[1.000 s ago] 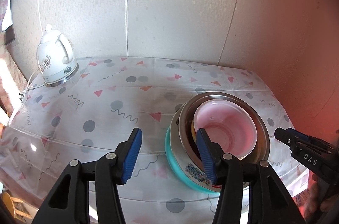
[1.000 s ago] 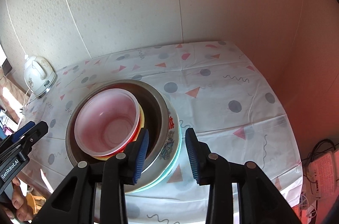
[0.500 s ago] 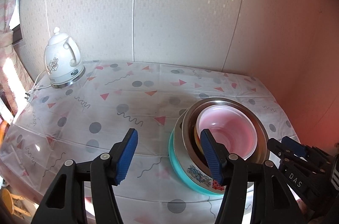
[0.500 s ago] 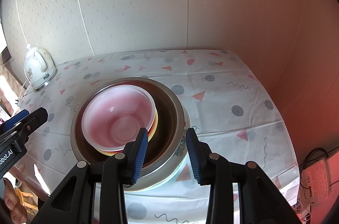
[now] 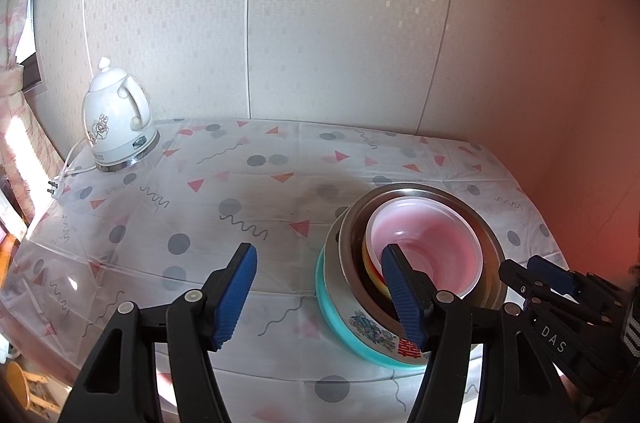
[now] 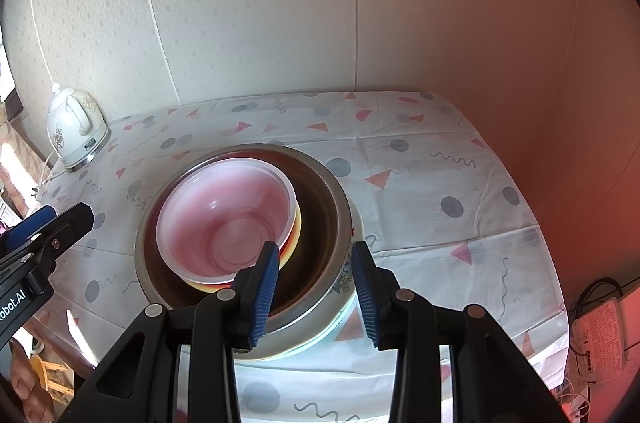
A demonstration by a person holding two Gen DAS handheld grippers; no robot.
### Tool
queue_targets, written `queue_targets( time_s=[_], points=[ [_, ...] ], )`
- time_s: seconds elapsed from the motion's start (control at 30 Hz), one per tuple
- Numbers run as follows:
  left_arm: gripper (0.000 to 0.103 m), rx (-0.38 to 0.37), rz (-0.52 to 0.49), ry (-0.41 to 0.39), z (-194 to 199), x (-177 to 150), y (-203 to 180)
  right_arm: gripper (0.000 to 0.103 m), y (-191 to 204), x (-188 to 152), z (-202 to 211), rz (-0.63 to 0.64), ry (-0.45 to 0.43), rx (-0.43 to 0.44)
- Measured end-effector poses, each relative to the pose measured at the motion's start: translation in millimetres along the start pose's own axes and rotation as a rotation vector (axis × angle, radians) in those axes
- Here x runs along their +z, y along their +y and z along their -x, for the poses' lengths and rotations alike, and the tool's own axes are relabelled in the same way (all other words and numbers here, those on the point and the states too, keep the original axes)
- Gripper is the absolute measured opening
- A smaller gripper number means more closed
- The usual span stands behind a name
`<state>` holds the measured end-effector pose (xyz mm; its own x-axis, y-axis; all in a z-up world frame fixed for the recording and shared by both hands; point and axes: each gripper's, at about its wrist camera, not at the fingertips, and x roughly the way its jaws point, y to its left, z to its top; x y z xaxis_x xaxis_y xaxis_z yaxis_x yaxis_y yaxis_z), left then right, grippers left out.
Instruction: Organize plates and bowls
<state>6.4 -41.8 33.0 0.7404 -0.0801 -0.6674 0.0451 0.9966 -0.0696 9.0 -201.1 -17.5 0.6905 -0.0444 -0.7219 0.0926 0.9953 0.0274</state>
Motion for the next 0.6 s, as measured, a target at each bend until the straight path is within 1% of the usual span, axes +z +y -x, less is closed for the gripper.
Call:
queue_targets(
  time_s=[0.6],
  points=[
    [0.066, -0.002, -0.012, -0.004, 1.5, -0.2, -2.0, 0.038, 1.4, 0.2, -1.0, 0.000, 0.003, 0.008]
  ],
)
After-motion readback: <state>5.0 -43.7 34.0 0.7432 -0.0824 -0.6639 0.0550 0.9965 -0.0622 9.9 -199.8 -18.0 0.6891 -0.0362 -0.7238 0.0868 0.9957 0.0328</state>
